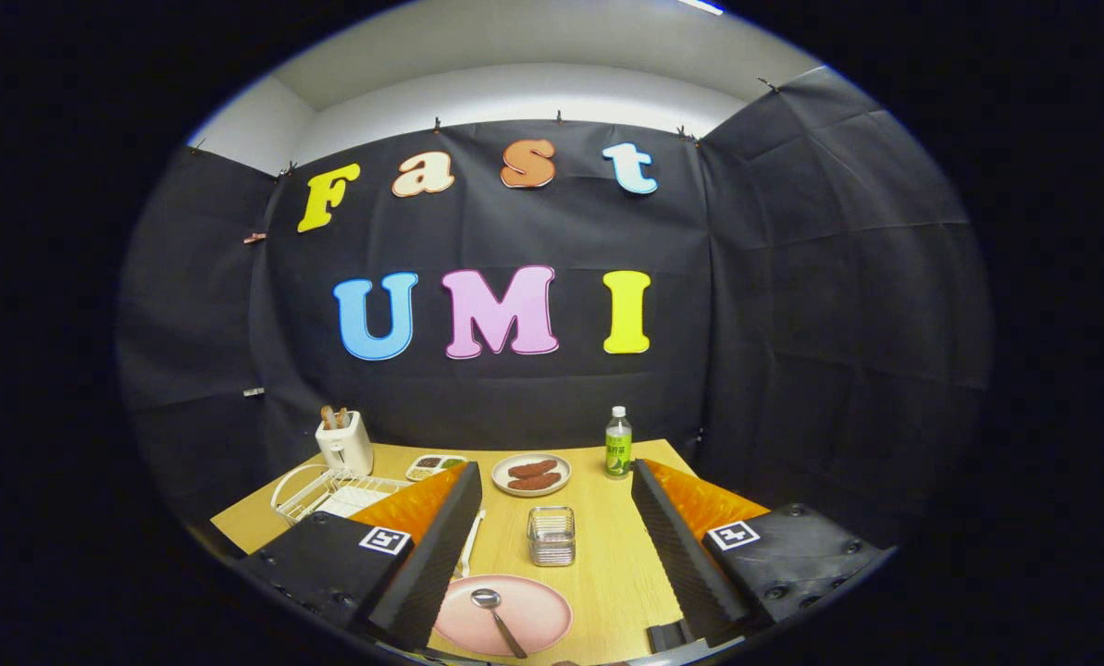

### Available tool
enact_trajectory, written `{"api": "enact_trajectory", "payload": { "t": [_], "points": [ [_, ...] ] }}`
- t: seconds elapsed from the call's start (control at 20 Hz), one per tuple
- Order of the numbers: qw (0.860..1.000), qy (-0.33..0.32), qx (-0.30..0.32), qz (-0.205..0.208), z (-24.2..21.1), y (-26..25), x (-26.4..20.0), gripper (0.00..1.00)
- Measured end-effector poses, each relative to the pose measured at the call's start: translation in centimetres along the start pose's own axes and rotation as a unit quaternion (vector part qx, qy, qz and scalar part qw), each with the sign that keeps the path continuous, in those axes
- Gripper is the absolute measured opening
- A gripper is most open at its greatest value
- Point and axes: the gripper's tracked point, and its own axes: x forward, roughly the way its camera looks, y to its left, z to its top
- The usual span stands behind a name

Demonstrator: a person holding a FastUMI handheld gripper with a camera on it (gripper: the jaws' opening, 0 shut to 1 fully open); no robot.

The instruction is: Take the plate from the dish rack, then take the spoon from the basket and place it into the plate.

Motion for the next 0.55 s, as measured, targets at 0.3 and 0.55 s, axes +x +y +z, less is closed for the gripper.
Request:
{"api": "enact_trajectory", "payload": {
  "t": [0.3,0.55],
  "points": [
    [0.999,0.003,0.004,-0.037,0.0,-2.5,-2.2,1.0],
    [0.999,-0.004,0.018,-0.03,1.4,-2.4,-1.2,1.0]
  ]
}}
